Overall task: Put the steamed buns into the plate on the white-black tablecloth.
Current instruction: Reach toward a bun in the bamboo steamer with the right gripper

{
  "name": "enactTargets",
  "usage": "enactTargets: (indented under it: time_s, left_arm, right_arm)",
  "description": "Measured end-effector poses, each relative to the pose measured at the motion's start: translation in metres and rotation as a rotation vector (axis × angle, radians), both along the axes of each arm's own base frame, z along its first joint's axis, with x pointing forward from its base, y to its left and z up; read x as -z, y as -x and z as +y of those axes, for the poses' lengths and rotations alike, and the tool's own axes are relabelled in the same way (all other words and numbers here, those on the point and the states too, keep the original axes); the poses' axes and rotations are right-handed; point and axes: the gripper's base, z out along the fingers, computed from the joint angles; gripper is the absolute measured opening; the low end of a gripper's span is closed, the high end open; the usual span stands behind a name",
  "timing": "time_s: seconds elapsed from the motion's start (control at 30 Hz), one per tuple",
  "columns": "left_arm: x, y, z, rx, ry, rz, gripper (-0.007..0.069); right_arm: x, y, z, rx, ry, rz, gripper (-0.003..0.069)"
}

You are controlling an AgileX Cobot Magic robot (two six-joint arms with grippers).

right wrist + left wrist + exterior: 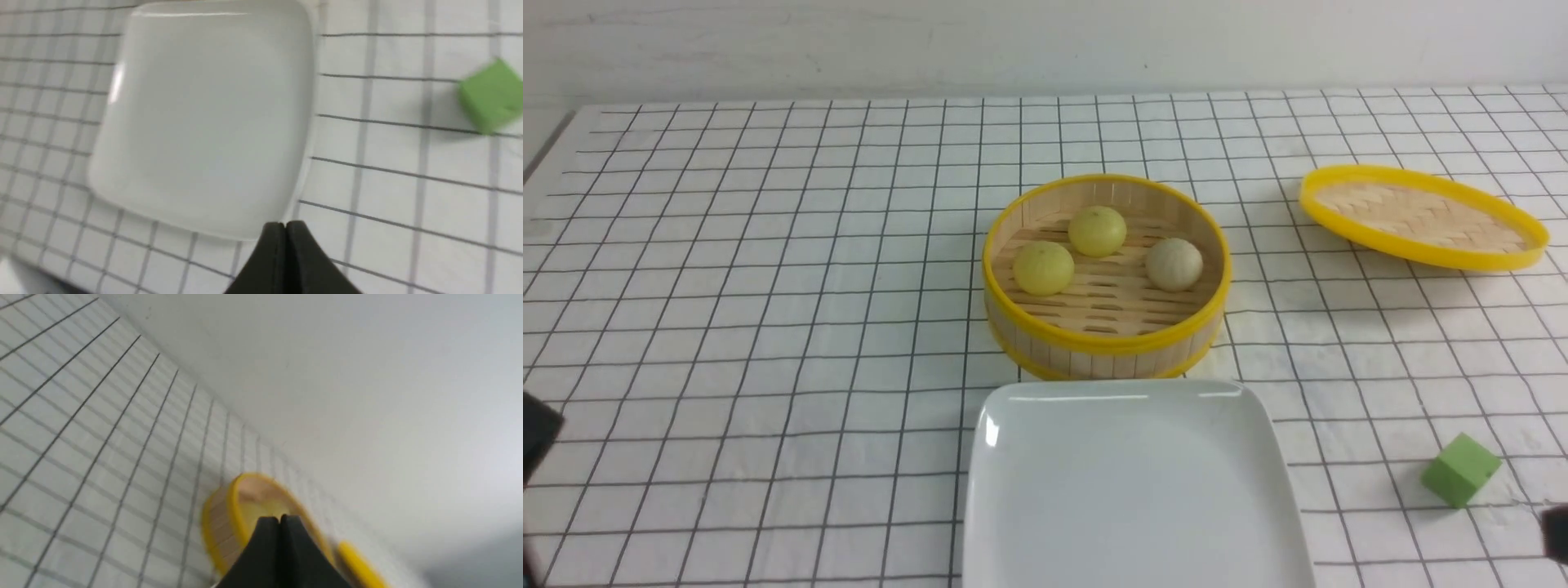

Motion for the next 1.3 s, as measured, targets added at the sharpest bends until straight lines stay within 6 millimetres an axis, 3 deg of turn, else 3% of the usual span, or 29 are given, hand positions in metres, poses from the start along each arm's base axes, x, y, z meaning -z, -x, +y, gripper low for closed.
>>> enactTargets:
  time_s: [0.17,0.2,0.37,0.43,0.57,0.6,0.7,0.8,0.83,0.87,0.97,1.07,1.23,1.3]
  left_arm:
    - [0.007,-0.052,-0.008,0.199,-0.253,0.523,0.0002]
    - [0.010,-0.063,-0.009,0.260,-0.313,0.603,0.0002]
    - [0.023,-0.098,-0.011,0.400,-0.411,0.744,0.0002]
    - [0.031,-0.111,-0.015,0.445,-0.386,0.785,0.0002]
    - [0.035,-0.118,-0.018,0.472,-0.353,0.796,0.0003]
    - [0.036,-0.120,-0.019,0.476,-0.337,0.795,0.0006]
    - [0.036,-0.121,-0.019,0.471,-0.334,0.788,0.0015]
    - [0.035,-0.121,-0.020,0.471,-0.325,0.785,0.0020]
    - [0.035,-0.121,-0.020,0.471,-0.325,0.785,0.0021]
    - [0.035,-0.121,-0.020,0.470,-0.323,0.783,0.0024]
    - [0.035,-0.121,-0.020,0.467,-0.315,0.783,0.0034]
    - [0.035,-0.121,-0.020,0.459,-0.305,0.786,0.0039]
    - [0.035,-0.121,-0.020,0.457,-0.301,0.788,0.0048]
    - [0.035,-0.121,-0.020,0.457,-0.301,0.789,0.0052]
  right_arm:
    - [0.017,-0.040,0.009,-0.204,-0.036,0.156,0.0000]
    - [0.022,-0.056,0.008,-0.214,-0.038,0.224,0.0000]
    - [0.024,-0.104,0.018,-0.248,-0.028,0.288,0.0006]
    - [0.017,-0.127,0.036,-0.262,0.002,0.262,0.0020]
    - [0.010,-0.153,0.060,-0.249,0.100,0.207,0.0062]
    - [0.007,-0.174,0.076,-0.220,0.170,0.161,0.0104]
    - [0.008,-0.208,0.094,-0.149,0.261,0.099,0.0192]
    - [0.022,-0.247,0.112,-0.087,0.324,0.040,0.0295]
    - [0.025,-0.249,0.113,-0.083,0.328,0.043,0.0301]
    - [0.032,-0.267,0.120,-0.061,0.339,0.012,0.0337]
    - [0.050,-0.295,0.129,-0.038,0.348,-0.017,0.0382]
    - [0.070,-0.316,0.136,-0.040,0.372,-0.028,0.0393]
    - [0.094,-0.328,0.140,-0.046,0.399,-0.025,0.0364]
    - [0.107,-0.331,0.141,-0.050,0.408,-0.004,0.0273]
